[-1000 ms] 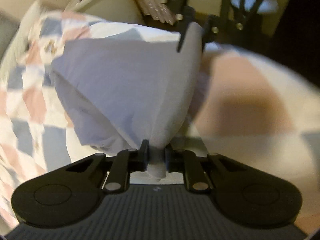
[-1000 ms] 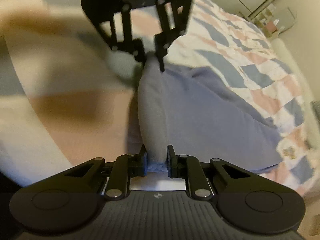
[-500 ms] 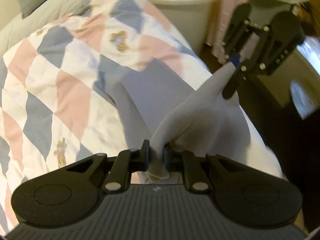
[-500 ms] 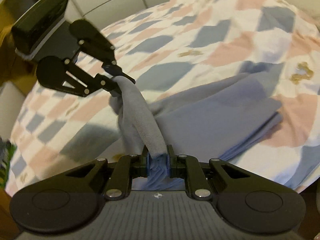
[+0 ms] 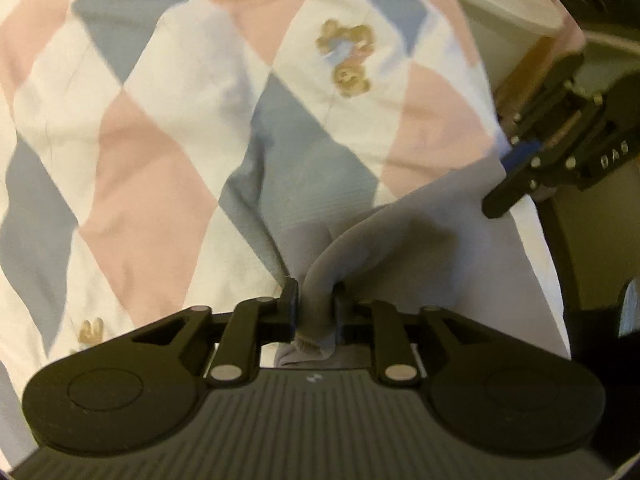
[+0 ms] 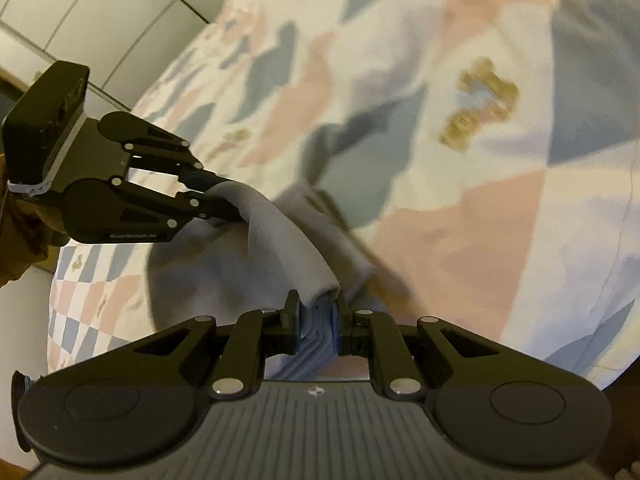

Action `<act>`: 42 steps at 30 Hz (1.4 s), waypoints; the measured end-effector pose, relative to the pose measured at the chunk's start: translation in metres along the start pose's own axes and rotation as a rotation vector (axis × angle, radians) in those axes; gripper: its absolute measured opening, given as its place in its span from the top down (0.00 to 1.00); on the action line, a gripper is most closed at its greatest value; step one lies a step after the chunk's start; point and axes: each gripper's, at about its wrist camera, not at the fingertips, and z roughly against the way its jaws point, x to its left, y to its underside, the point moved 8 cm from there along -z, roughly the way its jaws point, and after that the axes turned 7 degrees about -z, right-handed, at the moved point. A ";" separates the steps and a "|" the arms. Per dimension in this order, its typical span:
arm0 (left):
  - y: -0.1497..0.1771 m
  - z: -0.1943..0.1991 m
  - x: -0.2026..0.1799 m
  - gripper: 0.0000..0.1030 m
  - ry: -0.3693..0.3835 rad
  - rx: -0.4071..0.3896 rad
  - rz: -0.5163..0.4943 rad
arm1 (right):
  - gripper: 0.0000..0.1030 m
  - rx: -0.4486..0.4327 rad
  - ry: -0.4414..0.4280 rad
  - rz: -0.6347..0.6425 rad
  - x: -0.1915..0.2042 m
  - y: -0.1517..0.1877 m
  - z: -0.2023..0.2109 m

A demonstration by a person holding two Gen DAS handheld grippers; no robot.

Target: Fold clothes

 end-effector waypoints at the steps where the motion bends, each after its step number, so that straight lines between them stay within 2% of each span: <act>1: 0.000 -0.002 0.004 0.77 0.002 0.003 0.026 | 0.87 0.008 0.001 -0.018 -0.006 0.000 -0.003; 5: 0.004 0.014 0.026 0.75 -0.025 -0.033 0.169 | 0.87 0.012 -0.002 -0.072 -0.018 -0.001 -0.007; 7: 0.005 0.027 0.033 0.75 -0.010 -0.065 0.245 | 0.85 0.012 0.003 -0.090 -0.021 -0.001 -0.007; 8: 0.004 0.034 0.032 0.75 0.019 -0.096 0.282 | 0.80 0.015 0.020 -0.094 -0.021 -0.001 -0.006; 9: 0.003 0.039 0.028 0.75 0.055 -0.127 0.303 | 0.69 0.010 0.044 -0.095 -0.022 -0.001 -0.003; 10: 0.001 0.038 0.021 0.75 0.071 -0.137 0.295 | 0.65 -0.012 0.077 -0.087 -0.022 -0.002 0.002; 12: -0.003 0.035 0.009 0.75 0.100 -0.156 0.278 | 0.66 -0.078 0.124 -0.059 -0.019 -0.005 0.016; 14: -0.002 0.011 0.001 0.75 0.057 -0.097 0.264 | 0.68 -0.132 0.105 -0.032 -0.010 -0.007 0.026; 16: -0.003 0.009 0.003 0.76 0.027 -0.097 0.265 | 0.71 -0.121 0.083 0.004 0.002 -0.004 0.022; 20: -0.004 0.006 0.006 0.75 -0.032 -0.099 0.267 | 0.71 -0.069 0.225 0.060 -0.005 0.004 -0.011; 22: -0.004 0.004 0.007 0.76 -0.062 -0.099 0.268 | 0.71 -0.110 0.240 0.035 -0.003 0.002 -0.006; 25: 0.000 0.008 0.009 0.69 -0.098 -0.101 0.266 | 0.71 -0.174 0.258 0.030 0.007 0.002 0.005; 27: 0.009 -0.001 0.013 0.68 -0.130 -0.047 0.270 | 0.71 -0.201 0.255 0.042 0.016 0.006 0.010; 29: 0.020 -0.001 0.013 0.68 -0.154 -0.007 0.288 | 0.71 -0.183 0.282 0.044 0.018 0.012 0.002; 31: 0.031 0.011 0.007 0.68 -0.175 -0.006 0.306 | 0.70 -0.152 0.324 0.025 0.014 0.018 -0.008; 33: 0.041 0.029 -0.002 0.67 -0.198 -0.009 0.311 | 0.70 -0.186 0.346 -0.020 0.016 0.023 -0.002; 37: 0.062 0.069 -0.026 0.63 -0.229 -0.020 0.319 | 0.70 -0.284 0.338 -0.059 0.046 0.043 0.032; 42: 0.092 0.111 -0.060 0.57 -0.217 -0.055 0.390 | 0.67 -0.303 0.339 -0.094 0.083 0.091 0.051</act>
